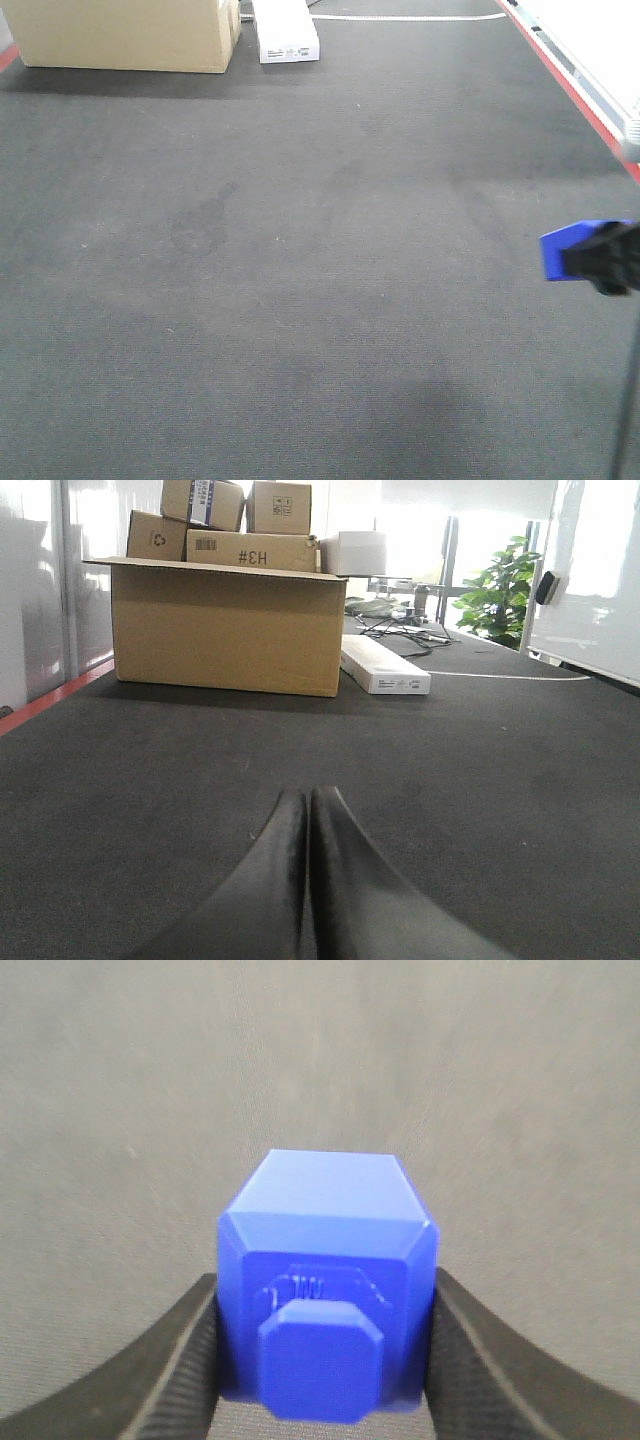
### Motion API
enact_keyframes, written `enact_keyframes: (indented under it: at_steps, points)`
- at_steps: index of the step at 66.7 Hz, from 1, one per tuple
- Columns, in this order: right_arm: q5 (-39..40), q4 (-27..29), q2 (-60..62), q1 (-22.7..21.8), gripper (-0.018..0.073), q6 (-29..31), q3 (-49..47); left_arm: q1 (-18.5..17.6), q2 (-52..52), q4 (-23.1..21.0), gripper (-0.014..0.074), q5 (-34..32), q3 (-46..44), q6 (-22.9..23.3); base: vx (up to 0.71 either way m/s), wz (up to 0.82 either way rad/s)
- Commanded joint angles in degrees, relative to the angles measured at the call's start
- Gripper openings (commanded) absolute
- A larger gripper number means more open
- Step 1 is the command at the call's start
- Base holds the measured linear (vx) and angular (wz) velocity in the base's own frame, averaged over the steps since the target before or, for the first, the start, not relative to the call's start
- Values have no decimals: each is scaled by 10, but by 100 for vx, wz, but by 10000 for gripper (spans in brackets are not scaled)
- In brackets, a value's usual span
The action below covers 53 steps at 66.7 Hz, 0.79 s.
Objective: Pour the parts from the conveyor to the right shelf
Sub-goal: 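Close the right gripper on the blue block and lift it, then raise the held blue block toward the robot with the right gripper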
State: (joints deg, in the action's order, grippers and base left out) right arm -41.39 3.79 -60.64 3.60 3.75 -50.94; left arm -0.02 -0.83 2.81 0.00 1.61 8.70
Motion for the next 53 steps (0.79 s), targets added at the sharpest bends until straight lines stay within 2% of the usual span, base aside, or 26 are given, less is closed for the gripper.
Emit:
enact_keyframes:
  at_steps: [1, 20, 37, 53]
  points:
    - [56, 0, 68, 0, -8, 7, 16, -1, -5, -5, -6, -45, 15, 4, 0, 0]
    - [88, 0, 239, 0, -8, 11, 118, -1, -5, -5, -6, -45, 15, 4, 0, 0]
    - [184, 1, 410, 0, -7, 30, 236, -1, -5, -5, -6, -45, 15, 4, 0, 0]
    - [247, 7, 507, 0, -7, 29, 311, -1, -5, -5, -6, -45, 15, 4, 0, 0]
